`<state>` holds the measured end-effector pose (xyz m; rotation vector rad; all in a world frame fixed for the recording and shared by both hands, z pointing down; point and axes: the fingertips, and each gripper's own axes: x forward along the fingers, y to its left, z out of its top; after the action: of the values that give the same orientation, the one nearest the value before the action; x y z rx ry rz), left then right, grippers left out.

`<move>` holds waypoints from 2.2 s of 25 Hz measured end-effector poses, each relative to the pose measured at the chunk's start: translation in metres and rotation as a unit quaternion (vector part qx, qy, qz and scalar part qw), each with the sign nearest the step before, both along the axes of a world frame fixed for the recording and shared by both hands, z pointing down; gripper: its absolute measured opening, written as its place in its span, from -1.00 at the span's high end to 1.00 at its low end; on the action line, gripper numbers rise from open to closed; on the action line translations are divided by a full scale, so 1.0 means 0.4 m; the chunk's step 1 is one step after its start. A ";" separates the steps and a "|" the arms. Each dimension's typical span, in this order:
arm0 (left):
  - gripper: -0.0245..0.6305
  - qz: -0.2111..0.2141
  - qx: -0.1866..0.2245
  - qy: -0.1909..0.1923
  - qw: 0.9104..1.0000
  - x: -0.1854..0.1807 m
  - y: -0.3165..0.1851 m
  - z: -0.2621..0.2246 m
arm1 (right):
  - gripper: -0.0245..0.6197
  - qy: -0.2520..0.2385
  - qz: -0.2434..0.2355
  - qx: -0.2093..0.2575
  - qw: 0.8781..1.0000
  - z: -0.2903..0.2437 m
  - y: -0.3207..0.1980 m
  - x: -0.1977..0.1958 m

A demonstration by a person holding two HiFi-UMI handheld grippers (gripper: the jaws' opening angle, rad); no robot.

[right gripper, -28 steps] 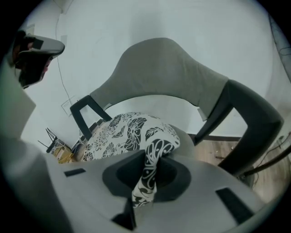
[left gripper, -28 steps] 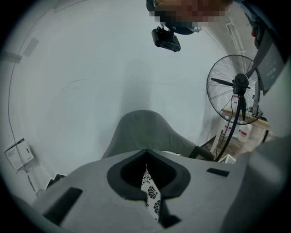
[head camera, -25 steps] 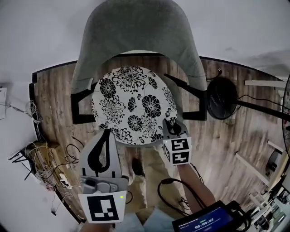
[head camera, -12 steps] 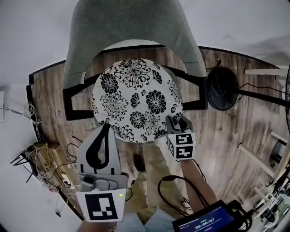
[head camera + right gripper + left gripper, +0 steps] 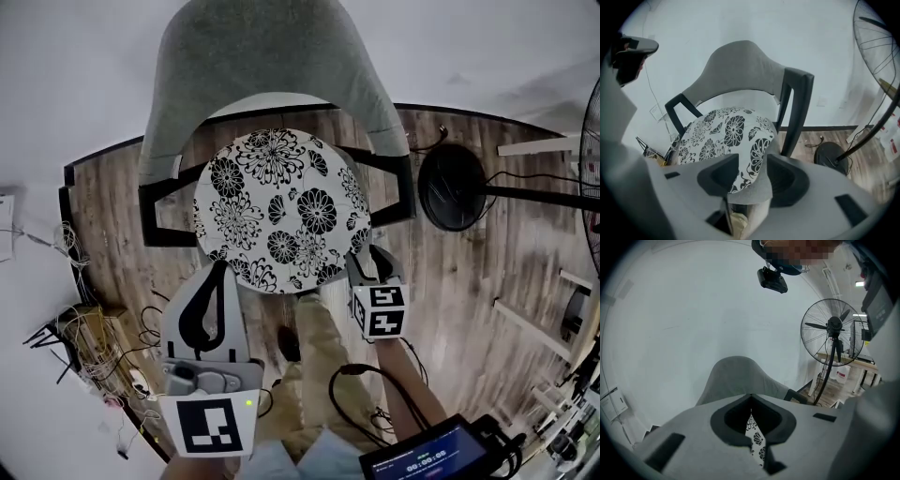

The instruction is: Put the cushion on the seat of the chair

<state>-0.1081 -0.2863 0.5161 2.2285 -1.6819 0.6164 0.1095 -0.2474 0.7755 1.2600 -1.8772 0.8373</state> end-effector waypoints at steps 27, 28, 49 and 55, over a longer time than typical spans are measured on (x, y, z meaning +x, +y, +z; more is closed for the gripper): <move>0.90 -0.089 0.203 0.003 0.975 -0.106 0.343 -0.632 | 0.90 -0.141 -0.125 0.366 0.911 -1.156 0.178 -0.393; 0.90 -0.093 0.211 0.004 0.973 -0.115 0.361 -0.653 | 0.90 -0.143 -0.130 0.374 0.907 -1.183 0.194 -0.401; 0.90 -0.078 0.288 0.019 0.954 -0.152 0.485 -0.819 | 0.91 -0.129 -0.145 0.459 0.867 -1.405 0.320 -0.477; 0.90 -0.069 0.290 0.018 0.954 -0.149 0.483 -0.823 | 0.91 -0.127 -0.140 0.460 0.868 -1.408 0.325 -0.480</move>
<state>-0.1675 -0.0932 0.1867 2.4288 -2.1905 0.0372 -0.0823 -0.1173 0.2122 1.3636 -2.7408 -0.1251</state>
